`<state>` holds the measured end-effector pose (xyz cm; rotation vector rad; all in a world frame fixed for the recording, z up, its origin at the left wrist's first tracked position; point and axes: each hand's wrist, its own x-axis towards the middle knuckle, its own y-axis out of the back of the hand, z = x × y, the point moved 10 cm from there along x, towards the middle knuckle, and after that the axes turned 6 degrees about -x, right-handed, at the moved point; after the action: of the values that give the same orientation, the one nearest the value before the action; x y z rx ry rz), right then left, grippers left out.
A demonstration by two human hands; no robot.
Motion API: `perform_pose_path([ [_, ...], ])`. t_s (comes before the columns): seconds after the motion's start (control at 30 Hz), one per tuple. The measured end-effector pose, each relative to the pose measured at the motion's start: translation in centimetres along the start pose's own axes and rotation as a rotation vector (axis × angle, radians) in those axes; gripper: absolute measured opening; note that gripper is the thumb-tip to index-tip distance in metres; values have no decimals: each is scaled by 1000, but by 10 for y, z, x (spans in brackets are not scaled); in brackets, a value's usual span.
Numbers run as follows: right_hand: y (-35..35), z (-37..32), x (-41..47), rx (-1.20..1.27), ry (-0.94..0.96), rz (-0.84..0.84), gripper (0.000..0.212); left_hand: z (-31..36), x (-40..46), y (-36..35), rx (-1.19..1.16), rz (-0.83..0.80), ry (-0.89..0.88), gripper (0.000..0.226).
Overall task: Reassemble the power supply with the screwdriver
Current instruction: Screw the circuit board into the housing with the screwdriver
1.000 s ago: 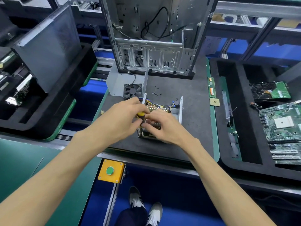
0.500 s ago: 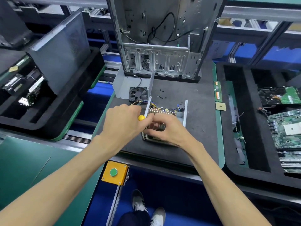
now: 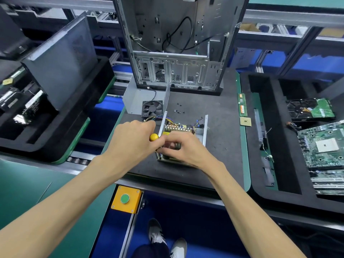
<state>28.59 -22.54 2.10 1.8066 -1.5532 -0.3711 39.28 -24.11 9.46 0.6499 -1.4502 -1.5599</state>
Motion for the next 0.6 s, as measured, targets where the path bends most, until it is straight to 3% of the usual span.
perform_pose_path([
  [0.13, 1, 1, 0, 2, -18, -5, 17, 0, -2, 5, -44, -20, -76, 51],
  [0.33, -1, 5, 0, -32, -33, 2, 24, 12, -8, 6, -177, -172, -250, 18],
  [0.47, -2, 5, -1, -35, -43, 3, 31, 14, -8, 7, -135, -177, -287, 17],
  [0.6, -2, 6, 0, -38, -60, -8, 31, 5, -3, 6, -114, -162, -211, 29],
])
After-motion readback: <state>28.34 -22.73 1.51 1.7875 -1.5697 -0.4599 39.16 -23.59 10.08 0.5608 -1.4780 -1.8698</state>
